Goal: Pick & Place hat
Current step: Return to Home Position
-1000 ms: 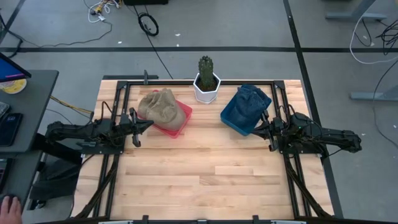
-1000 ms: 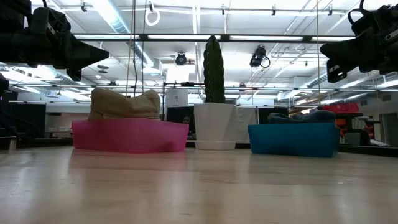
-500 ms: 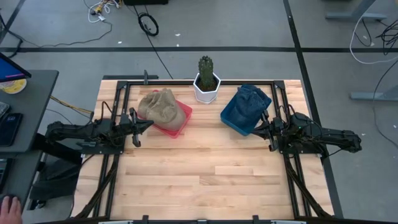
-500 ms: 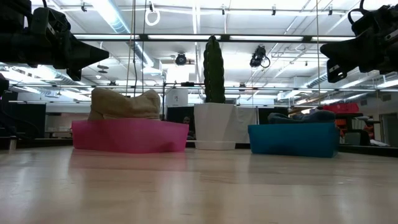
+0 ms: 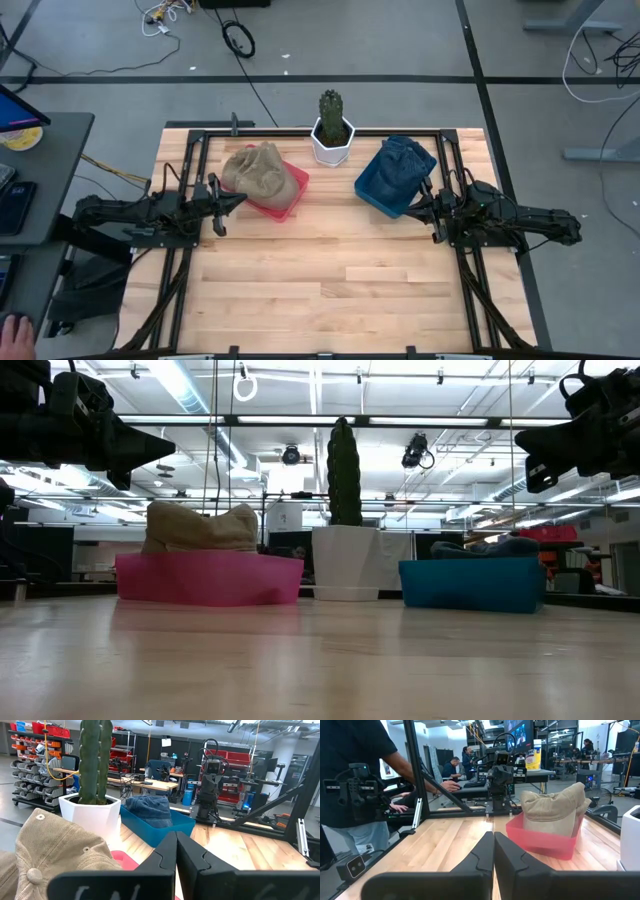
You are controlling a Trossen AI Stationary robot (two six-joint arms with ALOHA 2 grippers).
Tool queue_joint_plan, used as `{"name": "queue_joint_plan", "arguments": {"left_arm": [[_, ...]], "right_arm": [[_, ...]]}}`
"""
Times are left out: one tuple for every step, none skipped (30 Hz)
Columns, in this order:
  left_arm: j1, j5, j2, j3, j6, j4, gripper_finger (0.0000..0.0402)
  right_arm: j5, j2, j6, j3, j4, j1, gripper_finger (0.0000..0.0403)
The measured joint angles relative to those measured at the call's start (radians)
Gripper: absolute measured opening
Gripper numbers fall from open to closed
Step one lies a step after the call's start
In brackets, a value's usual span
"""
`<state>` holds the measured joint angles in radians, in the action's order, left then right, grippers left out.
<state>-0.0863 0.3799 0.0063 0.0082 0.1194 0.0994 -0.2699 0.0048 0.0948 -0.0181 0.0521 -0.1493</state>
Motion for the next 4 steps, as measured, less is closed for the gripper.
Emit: {"name": "queue_joint_plan", "arguments": {"left_arm": [[0.000,0.000,0.000,0.000,0.000,0.000,0.0005],[0.000,0.000,0.000,0.000,0.000,0.000,0.0005],[0.000,0.000,0.000,0.000,0.000,0.000,0.0005],[0.000,0.000,0.000,0.000,0.000,0.000,0.0005]], "right_arm": [[0.000,0.000,0.000,0.000,0.000,0.000,0.0016],[0.000,0.000,0.000,0.000,0.000,0.000,0.0016],[0.000,0.000,0.000,0.000,0.000,0.000,0.0016],[0.000,0.000,0.000,0.000,0.000,0.000,0.0016]]}}
